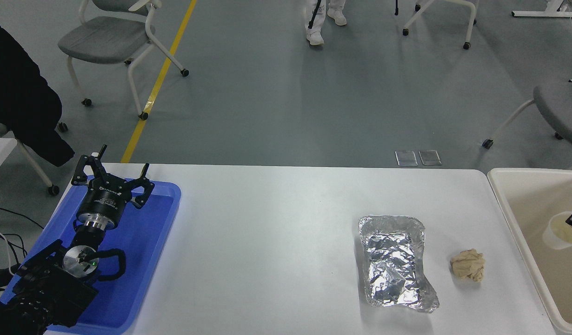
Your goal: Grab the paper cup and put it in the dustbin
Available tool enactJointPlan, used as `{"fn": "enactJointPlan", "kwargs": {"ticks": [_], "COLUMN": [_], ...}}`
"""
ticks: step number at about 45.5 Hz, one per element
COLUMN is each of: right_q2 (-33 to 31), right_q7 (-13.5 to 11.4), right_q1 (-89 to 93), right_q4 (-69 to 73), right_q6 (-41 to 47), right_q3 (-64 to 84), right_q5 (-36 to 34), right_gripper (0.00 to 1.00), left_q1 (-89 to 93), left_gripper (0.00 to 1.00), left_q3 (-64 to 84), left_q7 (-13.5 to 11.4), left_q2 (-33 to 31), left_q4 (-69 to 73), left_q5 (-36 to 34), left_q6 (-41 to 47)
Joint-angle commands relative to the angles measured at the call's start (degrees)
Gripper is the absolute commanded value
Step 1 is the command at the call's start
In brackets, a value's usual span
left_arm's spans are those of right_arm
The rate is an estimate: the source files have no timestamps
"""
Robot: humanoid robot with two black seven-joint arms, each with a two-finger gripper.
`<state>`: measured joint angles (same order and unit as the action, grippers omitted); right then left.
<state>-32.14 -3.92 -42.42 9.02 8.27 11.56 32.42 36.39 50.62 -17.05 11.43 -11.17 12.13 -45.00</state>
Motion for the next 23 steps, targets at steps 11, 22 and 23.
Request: {"fn": "enactJointPlan", "kwargs": {"ticks": [11, 22, 23], "right_q2": [-3.89, -12.33, -12.33], "right_q7": [-0.12, -0.91, -0.91], "right_q1": [-12.94, -35.44, -37.20], "right_q4": [5.99, 27.35, 28.93], "right_q6": [6.58, 10.53, 10.71], "right_q3": [6.88, 19.98, 21.03], "right_q5": [0.27, 3.26, 3.61], "right_gripper": [1.00, 1.00, 1.00], "left_q1": [0.08, 0.08, 0.17], "left_gripper": [1.00, 1.00, 1.00], "left_q3": [0.00, 0.00, 0.00], "left_q7": [0.08, 0.08, 0.08], "left_q2": [-0.09, -0.09, -0.09], "left_q4": [0.01, 0.00, 0.01], "left_q5": [0.00, 0.00, 0.00], "left_q6": [0.00, 0.00, 0.00]}}
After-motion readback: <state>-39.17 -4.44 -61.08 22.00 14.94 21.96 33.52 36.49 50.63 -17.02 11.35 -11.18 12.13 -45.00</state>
